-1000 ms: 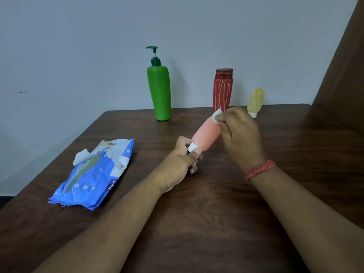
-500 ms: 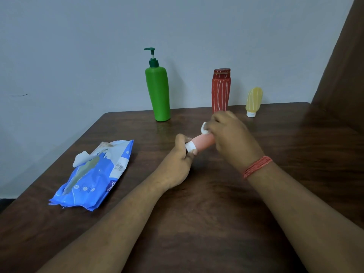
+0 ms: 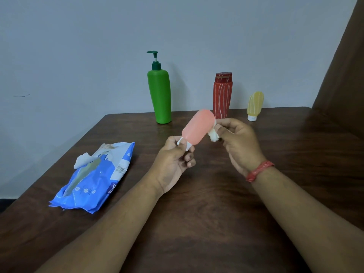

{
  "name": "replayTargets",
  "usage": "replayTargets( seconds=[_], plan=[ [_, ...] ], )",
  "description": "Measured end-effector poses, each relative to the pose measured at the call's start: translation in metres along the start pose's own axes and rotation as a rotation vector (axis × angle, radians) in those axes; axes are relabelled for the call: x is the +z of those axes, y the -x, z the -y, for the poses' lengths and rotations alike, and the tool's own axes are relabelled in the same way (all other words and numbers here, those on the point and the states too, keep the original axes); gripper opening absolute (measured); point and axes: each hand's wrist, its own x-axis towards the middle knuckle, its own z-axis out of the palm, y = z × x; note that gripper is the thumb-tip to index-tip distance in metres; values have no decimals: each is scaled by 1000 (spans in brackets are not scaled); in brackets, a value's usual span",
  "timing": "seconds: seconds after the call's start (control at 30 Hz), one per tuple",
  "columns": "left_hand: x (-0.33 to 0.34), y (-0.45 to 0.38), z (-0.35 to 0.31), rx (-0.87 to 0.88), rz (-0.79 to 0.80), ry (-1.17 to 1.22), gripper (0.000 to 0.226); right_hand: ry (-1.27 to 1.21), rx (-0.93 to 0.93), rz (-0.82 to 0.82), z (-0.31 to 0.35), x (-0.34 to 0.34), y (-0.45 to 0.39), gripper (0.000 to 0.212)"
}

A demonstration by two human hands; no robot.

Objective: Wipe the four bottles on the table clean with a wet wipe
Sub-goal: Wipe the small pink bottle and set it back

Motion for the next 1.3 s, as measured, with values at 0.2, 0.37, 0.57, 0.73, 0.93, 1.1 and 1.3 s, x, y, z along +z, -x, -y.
replayTargets(
  seconds=[0.2,0.37,0.57,0.73,0.93,1.1,1.3],
  plan=[
    [0,1,1,-17,30,53,9,-78,6,62,-11,21,15,11],
    [2,1,2,4,-16,50,10,111,-29,104,-15,27,23,10],
    [3,0,5,22,-41,-90,11,244,-56,106,-14,26,23,5],
    [7,0,6,-19,10,-128,7,110,-94,-55,-5,20,18,8],
    [-1,-3,5,-40,-30,2,33,265,-70,109,-15,29,26,4],
    [-3,-7,6,-91,-44,90,36,375,-186,98,-15,30,27,5],
    [0,-10,8,-77,-192,104,10,499,-304,101,-16,33,30,7]
  ],
)
